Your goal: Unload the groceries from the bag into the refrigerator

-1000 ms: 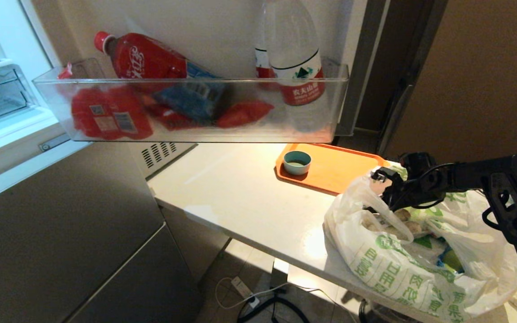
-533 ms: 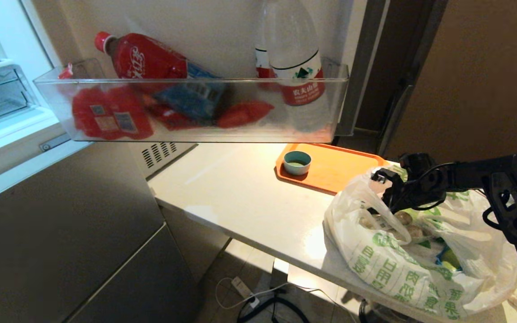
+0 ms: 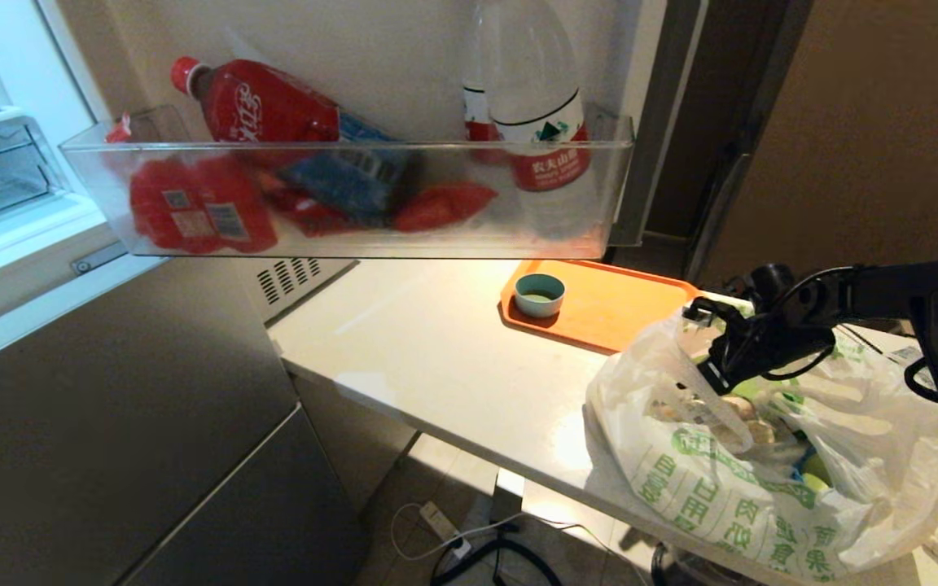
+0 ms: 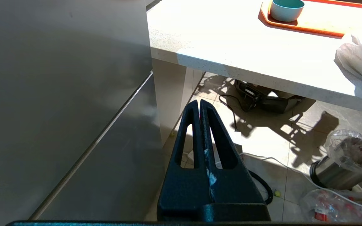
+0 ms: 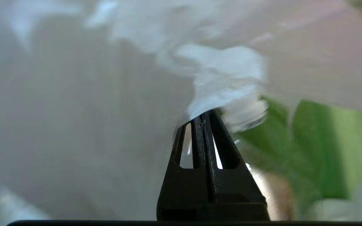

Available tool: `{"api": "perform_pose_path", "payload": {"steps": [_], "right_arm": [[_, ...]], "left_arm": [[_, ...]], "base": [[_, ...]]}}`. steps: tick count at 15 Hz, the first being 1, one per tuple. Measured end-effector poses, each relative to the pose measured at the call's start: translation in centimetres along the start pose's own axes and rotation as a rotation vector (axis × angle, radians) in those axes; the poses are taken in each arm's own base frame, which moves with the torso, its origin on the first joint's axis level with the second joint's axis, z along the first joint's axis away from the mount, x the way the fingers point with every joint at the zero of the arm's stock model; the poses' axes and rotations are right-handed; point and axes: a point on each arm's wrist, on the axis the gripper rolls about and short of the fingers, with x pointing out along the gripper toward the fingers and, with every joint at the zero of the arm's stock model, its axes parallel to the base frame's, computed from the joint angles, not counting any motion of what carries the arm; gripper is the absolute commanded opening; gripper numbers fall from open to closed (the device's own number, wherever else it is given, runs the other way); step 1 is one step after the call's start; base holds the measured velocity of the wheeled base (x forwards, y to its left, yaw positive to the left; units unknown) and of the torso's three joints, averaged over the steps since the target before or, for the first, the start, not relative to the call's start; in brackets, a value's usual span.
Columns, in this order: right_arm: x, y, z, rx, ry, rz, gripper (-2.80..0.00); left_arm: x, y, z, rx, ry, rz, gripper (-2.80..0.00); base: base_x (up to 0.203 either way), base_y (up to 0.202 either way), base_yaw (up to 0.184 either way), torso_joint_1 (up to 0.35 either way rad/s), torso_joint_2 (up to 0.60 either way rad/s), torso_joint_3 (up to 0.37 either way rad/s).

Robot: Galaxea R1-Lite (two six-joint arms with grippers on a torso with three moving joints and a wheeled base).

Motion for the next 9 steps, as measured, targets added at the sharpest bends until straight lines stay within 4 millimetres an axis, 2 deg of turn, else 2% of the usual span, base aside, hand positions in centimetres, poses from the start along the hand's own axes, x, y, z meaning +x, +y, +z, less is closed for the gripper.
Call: {"api": "perform_pose_path", "payload": {"steps": [5,6,9], "right_arm": [[0.0,-0.5,0.2,-0.024,-0.015,-0.037,-2.8],[0.3,-0.8,0.3,-0.042,-0.029,-0.07,0.0],[1.1,-1.5,0.6,-0.111,-0.076,-0.118,0.0]], "left_arm": [[0.0,0.0,0.0,0.0,0.0,0.0,-2.8],[0.0,0.0,0.0,0.0,0.0,0.0,-2.8],[0.0,0.0,0.0,0.0,0.0,0.0,-2.8]], "base": [[0.0,0.0,0.0,0.0,0.0,0.0],[0.0,0.0,0.0,0.0,0.0,0.0],[0.0,0.0,0.0,0.0,0.0,0.0]]}}
